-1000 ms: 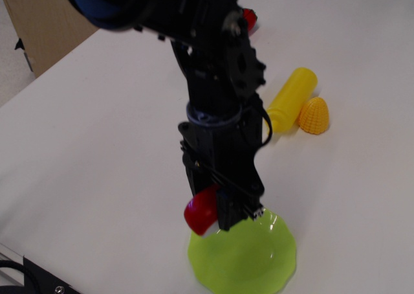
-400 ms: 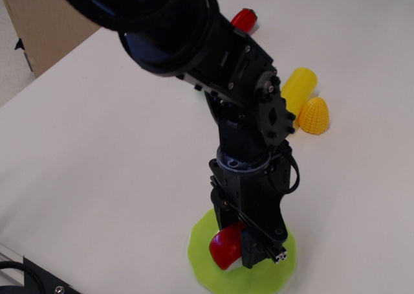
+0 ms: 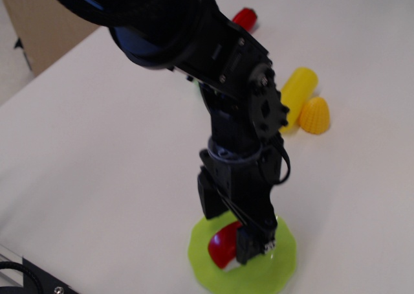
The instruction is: Put sushi on plate
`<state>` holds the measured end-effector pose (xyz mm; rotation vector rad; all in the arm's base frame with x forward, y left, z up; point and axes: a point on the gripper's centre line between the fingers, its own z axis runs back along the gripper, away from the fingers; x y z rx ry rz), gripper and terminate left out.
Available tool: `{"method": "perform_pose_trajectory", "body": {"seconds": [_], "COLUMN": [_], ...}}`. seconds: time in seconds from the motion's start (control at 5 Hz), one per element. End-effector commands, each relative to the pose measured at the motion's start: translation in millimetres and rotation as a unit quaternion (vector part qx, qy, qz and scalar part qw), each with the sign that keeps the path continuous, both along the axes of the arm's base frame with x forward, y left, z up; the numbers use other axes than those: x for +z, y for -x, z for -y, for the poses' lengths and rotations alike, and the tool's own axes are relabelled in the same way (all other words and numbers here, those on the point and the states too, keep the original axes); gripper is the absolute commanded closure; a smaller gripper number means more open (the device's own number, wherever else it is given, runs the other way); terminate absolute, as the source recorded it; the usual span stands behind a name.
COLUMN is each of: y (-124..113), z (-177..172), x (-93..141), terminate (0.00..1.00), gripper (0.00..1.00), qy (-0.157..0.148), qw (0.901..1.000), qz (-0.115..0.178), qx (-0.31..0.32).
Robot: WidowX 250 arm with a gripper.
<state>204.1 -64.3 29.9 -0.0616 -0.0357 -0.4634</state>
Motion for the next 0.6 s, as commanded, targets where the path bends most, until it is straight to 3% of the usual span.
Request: {"method": "perform_pose_trajectory", "body": {"seconds": [0.0, 0.2, 0.4], "y": [1.1, 1.1, 1.1], "z": [-15.4, -15.4, -15.4], "x": [68.2, 68.2, 68.2], "terminate": [0.00, 0.00, 1.00], "gripper": [0.00, 0.00, 0.00], "qy": [0.005, 0.005, 0.005], "qw": [0.9960, 0.9960, 0.9960], "qz": [0.077, 0.077, 0.077], "qx": [0.045, 0.045, 0.045]}}
